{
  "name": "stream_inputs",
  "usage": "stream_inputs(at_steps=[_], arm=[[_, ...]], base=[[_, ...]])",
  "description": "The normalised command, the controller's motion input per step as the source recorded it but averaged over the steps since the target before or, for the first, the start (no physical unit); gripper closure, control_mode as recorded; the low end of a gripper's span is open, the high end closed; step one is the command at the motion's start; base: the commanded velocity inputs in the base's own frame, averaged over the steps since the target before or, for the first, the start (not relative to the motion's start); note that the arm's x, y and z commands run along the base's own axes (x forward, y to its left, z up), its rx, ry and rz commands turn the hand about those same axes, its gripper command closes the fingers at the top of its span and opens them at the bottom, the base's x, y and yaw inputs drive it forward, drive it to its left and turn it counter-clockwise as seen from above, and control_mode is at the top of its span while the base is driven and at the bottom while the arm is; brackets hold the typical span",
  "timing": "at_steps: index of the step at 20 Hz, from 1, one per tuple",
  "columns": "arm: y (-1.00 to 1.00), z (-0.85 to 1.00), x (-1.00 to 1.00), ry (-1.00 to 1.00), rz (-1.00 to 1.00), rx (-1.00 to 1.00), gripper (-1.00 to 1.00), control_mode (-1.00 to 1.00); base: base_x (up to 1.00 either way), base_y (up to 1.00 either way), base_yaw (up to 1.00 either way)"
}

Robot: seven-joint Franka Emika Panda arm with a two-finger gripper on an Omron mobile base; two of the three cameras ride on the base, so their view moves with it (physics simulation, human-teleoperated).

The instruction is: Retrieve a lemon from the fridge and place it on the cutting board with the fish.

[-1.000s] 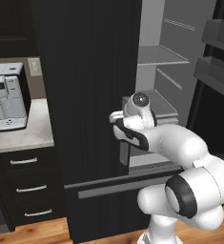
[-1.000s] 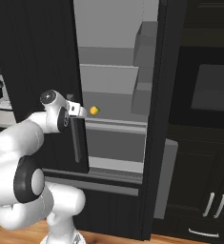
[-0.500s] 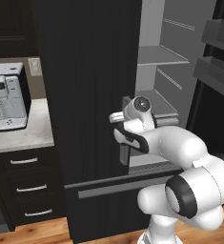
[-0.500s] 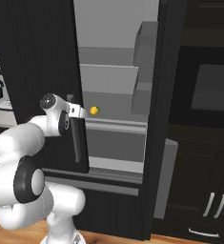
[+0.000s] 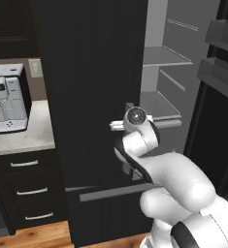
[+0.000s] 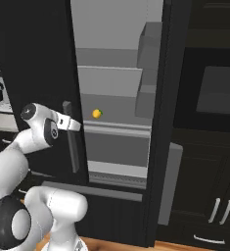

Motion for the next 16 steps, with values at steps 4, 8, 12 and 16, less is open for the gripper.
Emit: stream_inputs(at_steps=[4, 8, 12, 16], arm=[[0.67, 0.14, -0.77, 0.01, -0.17, -0.05, 1.0, -1.0], [0.81, 0.06, -0.85, 0.01, -0.22, -0.05, 1.0, -1.0], [0.91, 0.0, -0.99, 0.0, -0.22, -0.05, 1.0, -1.0], [0.96, 0.0, -0.76, 0.0, -0.16, -0.12, 1.0, -1.0]], base=[[0.0, 0.0, 0.0], [0.0, 0.0, 0.0], [0.0, 0.0, 0.0], [0.0, 0.0, 0.0]])
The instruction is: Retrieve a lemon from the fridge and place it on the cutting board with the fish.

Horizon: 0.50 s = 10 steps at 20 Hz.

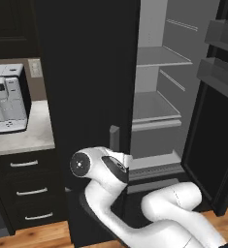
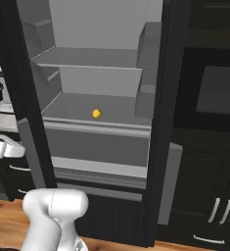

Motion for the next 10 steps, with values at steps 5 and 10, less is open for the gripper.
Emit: stream_inputs(at_steps=[5, 10], arm=[[0.89, 0.01, -0.39, 0.01, -0.2, -0.11, 1.0, -1.0], [0.55, 0.02, 0.0, 0.01, -0.21, -0.08, -1.0, -1.0]], base=[[0.0, 0.0, 0.0], [0.0, 0.0, 0.0]])
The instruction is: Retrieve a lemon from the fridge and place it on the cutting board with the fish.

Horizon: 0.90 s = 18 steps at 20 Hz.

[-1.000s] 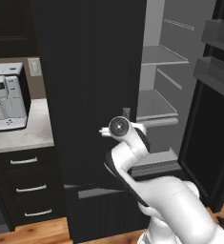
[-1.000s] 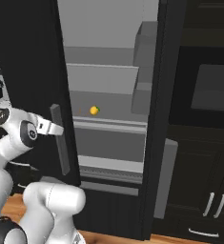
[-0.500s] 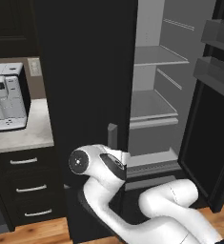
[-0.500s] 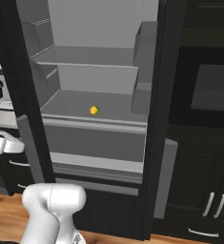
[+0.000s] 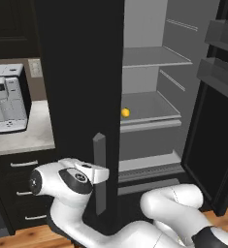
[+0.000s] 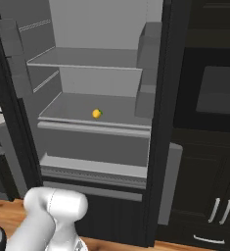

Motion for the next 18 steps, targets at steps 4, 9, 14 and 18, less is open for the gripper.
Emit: stream_inputs(at_steps=[4, 9, 14, 18], arm=[[0.26, 0.14, 0.02, 0.11, -0.14, -0.09, -1.0, -1.0], [0.0, 0.44, -0.46, 0.19, -0.21, -0.05, -1.0, -1.0], [-0.63, 0.46, -1.0, 0.01, -0.02, 0.01, -1.0, -1.0], [-1.0, 0.48, -0.85, -0.01, 0.07, 0.17, -1.0, -1.0]], base=[[0.0, 0.0, 0.0], [0.0, 0.0, 0.0], [0.0, 0.0, 0.0], [0.0, 0.0, 0.0]])
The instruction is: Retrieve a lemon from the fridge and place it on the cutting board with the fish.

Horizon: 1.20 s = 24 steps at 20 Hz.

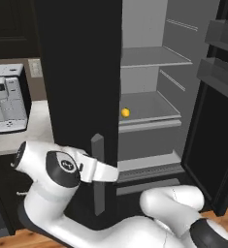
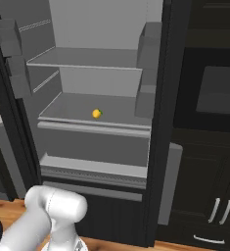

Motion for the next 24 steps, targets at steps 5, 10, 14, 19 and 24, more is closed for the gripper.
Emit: stream_inputs(at_steps=[5, 10, 14, 19, 24], arm=[[-1.0, 0.53, -0.1, 0.03, 0.25, 0.34, -1.0, -1.0], [-1.0, 0.65, -0.48, 0.0, 0.22, 0.53, -1.0, -1.0], [-1.0, 0.29, 0.04, 0.0, 0.03, 0.67, -1.0, -1.0], [-0.94, -0.01, 0.72, 0.0, 0.0, 0.7, -1.0, -1.0], [-0.12, -0.44, 1.0, 0.04, -0.02, 0.44, -1.0, -1.0]], base=[[0.0, 0.0, 0.0], [0.0, 0.0, 0.0], [0.0, 0.0, 0.0], [0.0, 0.0, 0.0], [0.0, 0.0, 0.0]])
